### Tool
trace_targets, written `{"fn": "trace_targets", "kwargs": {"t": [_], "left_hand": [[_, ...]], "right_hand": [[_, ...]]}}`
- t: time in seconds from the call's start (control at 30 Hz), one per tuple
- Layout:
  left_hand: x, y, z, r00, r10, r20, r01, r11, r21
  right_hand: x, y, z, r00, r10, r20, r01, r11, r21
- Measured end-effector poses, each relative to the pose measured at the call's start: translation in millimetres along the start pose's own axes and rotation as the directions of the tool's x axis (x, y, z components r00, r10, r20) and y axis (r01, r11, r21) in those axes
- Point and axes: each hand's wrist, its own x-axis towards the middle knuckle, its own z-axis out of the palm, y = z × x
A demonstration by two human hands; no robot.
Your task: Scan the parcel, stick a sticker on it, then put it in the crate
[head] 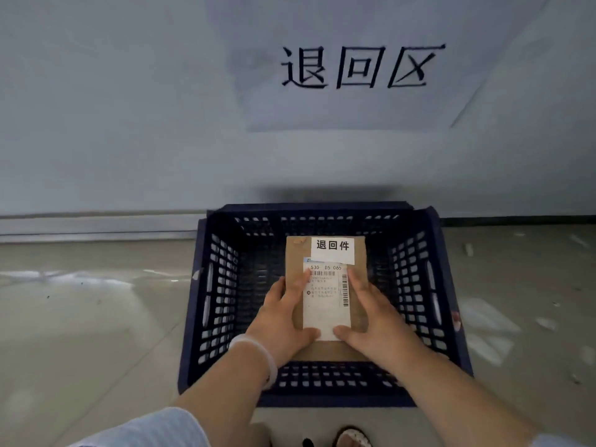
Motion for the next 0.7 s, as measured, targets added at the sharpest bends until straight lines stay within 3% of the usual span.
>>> {"fn": "trace_targets", "kwargs": {"t": [0.37, 0.63, 0.7], "left_hand": [[105.8, -86.9, 77.2, 0.991, -0.100, 0.088, 0.095, 0.993, 0.064], [117.7, -93.4, 78.5, 0.983, -0.112, 0.144, 0.093, 0.987, 0.133], [112.6, -76.1, 67.5, 0.984, -0.129, 0.120, 0.101, 0.971, 0.216]], "right_hand": [[101.2, 88.1, 92.3, 0.997, 0.082, -0.014, -0.082, 0.997, -0.002], [105.0, 89.2, 95.4, 0.992, 0.128, -0.001, -0.128, 0.990, -0.050], [98.3, 75.5, 78.4, 0.991, 0.133, -0.027, -0.136, 0.978, -0.156]]}}
